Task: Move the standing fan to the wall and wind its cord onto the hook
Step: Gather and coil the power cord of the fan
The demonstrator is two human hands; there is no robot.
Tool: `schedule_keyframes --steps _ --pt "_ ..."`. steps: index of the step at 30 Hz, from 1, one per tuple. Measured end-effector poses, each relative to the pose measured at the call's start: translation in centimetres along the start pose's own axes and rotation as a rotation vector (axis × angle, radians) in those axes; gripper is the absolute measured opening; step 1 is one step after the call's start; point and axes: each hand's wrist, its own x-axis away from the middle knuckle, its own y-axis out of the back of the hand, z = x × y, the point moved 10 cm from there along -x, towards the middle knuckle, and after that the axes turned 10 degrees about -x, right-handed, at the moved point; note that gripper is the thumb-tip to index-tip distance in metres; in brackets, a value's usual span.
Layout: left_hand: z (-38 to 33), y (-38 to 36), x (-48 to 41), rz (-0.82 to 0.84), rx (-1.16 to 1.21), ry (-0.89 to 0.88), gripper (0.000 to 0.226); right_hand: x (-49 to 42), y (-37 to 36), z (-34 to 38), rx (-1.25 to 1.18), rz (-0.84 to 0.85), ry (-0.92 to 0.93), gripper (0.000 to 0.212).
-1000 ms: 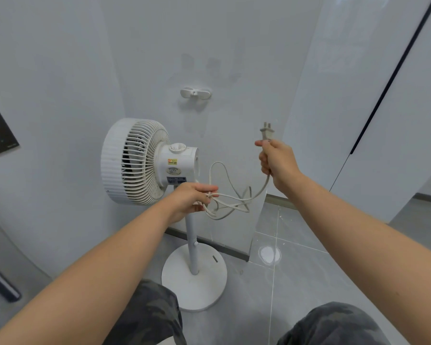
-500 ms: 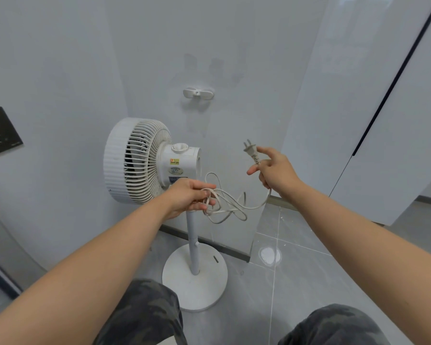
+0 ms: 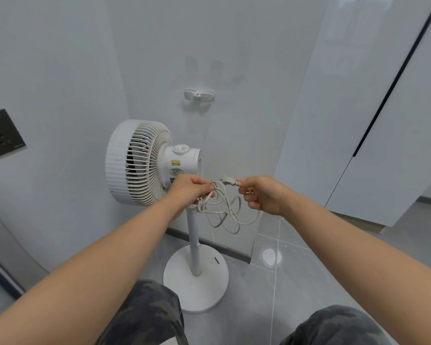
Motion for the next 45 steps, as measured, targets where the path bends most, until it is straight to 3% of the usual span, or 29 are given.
schedule_keyframes --steps 6,14,22,35,45 --pt "0.2 -1.1 0.4 0.201 0.228 0.074 0.022 -0.1 1.2 0.8 0.123 -0.059 0.160 0.015" --pt "0.2 -1.8 0.5 0.286 0.395 0.089 0.022 -0.1 1.5 0.8 0.163 -0.057 0.146 0.027" --pt "0.3 -1.6 0.1 0.157 0.374 0.065 0.010 0.4 0.4 1.0 0.175 0.051 0.166 0.030" --pt "0.0 -0.5 0.4 -0.151 0.220 0.027 0.017 0.8 -2.5 0.1 0.007 0.284 0.085 0.025" --pt "0.4 -0.8 0.9 -0.212 0.257 0.033 0.016 1.8 -4.9 0.0 -0.090 0.422 0.084 0.024"
